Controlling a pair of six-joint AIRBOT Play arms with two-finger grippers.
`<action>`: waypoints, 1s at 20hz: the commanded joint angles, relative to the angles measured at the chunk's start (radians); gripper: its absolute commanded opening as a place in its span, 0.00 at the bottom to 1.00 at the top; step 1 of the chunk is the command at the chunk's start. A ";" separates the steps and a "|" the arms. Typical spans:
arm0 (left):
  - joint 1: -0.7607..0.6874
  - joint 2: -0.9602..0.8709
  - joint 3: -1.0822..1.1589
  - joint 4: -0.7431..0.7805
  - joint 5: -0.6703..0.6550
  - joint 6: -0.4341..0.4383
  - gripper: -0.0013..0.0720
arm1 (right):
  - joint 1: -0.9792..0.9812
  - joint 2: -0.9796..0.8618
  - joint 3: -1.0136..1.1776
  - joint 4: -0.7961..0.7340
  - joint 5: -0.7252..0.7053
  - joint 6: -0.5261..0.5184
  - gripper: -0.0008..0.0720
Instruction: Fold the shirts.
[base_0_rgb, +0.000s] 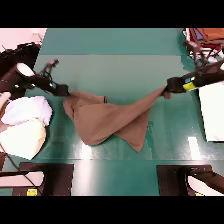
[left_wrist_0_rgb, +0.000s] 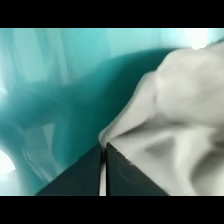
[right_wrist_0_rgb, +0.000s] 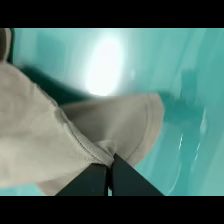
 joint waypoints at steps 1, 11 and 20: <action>0.030 0.189 0.169 0.001 -0.013 -0.012 0.06 | -0.046 0.000 0.192 0.000 0.040 -0.002 0.03; 0.047 0.620 0.695 0.007 0.040 -0.098 0.06 | -0.157 0.113 0.698 -0.005 0.105 -0.032 0.03; 0.047 0.626 0.726 0.004 0.056 -0.146 0.06 | -0.398 0.256 0.699 0.011 0.110 -0.032 0.03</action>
